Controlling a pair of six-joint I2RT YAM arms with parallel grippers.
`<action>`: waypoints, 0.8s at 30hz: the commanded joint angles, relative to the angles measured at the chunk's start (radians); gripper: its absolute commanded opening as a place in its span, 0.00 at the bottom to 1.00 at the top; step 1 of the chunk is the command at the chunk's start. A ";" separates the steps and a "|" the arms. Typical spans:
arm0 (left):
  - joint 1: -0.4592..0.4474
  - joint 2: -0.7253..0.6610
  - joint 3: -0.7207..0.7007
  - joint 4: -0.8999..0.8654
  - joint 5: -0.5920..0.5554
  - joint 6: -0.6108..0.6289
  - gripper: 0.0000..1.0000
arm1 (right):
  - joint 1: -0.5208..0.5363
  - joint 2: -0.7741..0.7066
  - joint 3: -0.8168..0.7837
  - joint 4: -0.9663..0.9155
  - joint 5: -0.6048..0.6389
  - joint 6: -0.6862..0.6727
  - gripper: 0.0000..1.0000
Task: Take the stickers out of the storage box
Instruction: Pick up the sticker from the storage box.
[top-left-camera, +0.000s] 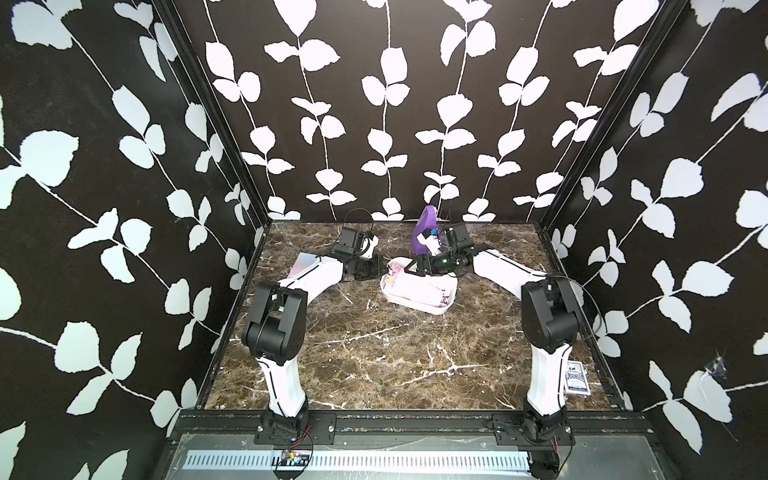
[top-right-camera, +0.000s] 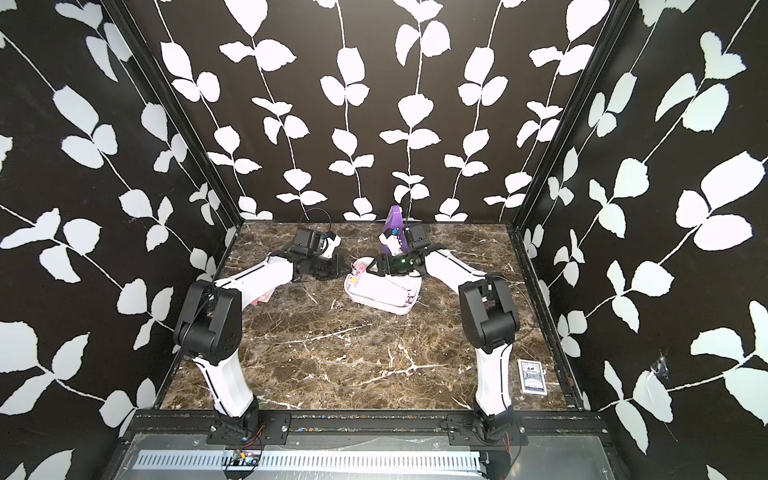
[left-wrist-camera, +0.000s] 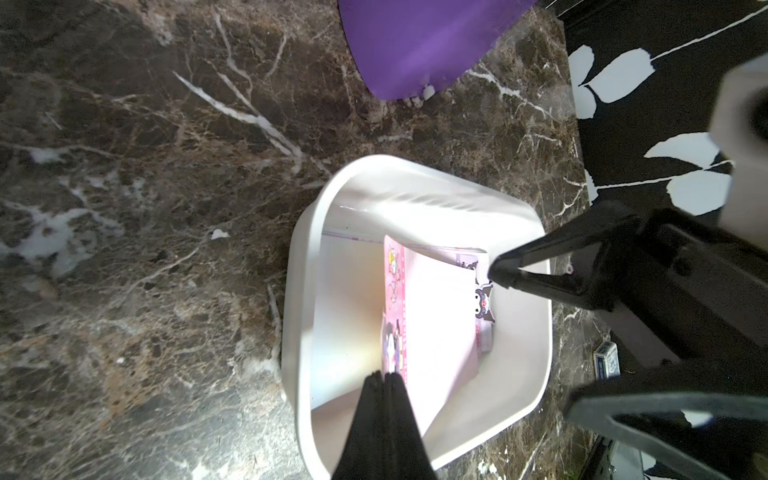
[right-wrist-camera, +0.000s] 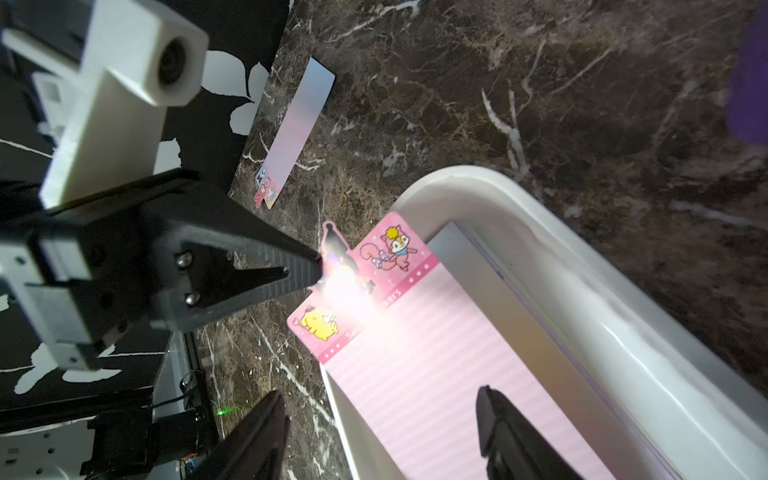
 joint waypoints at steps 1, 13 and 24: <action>-0.003 -0.056 0.026 -0.037 0.023 0.023 0.00 | -0.003 -0.076 -0.100 0.073 0.051 0.047 0.74; -0.003 -0.121 0.077 -0.137 0.038 0.088 0.00 | -0.002 -0.281 -0.324 0.161 0.116 0.110 0.74; -0.002 -0.297 0.179 -0.275 0.080 0.131 0.00 | -0.004 -0.439 -0.288 -0.027 0.066 0.018 0.74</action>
